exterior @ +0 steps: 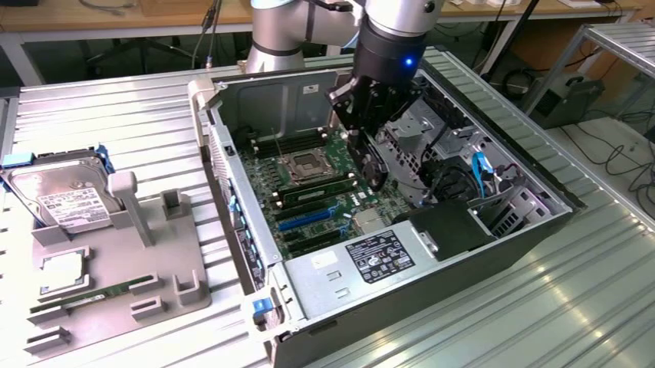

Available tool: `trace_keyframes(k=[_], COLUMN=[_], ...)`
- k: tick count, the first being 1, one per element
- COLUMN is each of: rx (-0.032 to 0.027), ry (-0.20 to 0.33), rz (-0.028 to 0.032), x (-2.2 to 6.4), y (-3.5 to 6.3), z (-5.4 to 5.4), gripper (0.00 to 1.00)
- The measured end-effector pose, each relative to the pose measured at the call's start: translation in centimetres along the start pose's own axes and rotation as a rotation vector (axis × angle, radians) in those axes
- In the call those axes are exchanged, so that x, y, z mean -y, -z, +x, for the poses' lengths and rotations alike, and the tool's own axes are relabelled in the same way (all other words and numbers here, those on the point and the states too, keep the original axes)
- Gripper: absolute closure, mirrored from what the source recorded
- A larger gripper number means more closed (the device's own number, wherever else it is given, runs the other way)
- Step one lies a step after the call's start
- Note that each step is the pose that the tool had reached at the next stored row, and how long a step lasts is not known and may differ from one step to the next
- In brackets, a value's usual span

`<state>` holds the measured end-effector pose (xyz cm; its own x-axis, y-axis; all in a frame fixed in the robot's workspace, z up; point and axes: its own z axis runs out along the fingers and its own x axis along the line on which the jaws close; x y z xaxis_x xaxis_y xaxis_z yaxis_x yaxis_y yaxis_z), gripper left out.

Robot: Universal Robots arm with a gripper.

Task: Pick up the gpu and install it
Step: 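Insert the gpu into the slot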

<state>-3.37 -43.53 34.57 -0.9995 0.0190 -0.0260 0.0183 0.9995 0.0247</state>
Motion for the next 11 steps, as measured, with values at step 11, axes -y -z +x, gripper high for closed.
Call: trace_keyframes(k=[11], rx=[-0.0040], ry=[0.162], rz=[-0.0042], x=[0.00], y=[0.00], z=[0.00], gripper=[0.74])
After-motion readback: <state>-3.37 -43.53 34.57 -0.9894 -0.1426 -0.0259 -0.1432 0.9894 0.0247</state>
